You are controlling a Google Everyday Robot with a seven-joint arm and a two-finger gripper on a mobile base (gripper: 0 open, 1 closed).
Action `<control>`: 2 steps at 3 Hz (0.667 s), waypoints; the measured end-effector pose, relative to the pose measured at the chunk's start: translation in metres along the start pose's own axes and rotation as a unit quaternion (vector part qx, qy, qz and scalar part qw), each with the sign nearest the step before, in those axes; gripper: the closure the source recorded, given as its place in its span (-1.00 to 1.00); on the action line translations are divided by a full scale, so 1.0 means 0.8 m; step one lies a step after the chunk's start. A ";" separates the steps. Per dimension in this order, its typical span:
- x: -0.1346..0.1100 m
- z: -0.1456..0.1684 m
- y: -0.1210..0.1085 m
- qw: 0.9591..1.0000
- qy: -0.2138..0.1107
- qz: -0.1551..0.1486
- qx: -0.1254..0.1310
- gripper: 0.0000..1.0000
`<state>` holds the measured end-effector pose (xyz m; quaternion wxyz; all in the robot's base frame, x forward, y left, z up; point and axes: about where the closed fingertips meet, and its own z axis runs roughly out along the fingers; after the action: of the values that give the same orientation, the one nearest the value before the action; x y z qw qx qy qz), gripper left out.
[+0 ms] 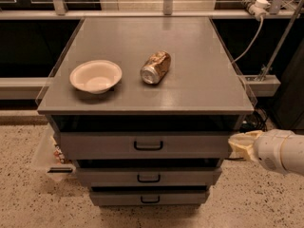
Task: Open top drawer
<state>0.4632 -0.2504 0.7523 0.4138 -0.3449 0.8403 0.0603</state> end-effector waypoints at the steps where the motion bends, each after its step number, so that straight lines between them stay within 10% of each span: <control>1: 0.001 0.023 0.006 1.000 -0.010 0.011 -0.010 1.00; 2: -0.014 0.057 0.009 0.999 -0.038 0.019 -0.019 1.00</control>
Offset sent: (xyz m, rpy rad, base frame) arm 0.0582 0.0511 -0.0368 0.1628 -0.0558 0.0327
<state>0.4935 -0.2213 0.7294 0.4375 -0.3345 0.8290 0.0976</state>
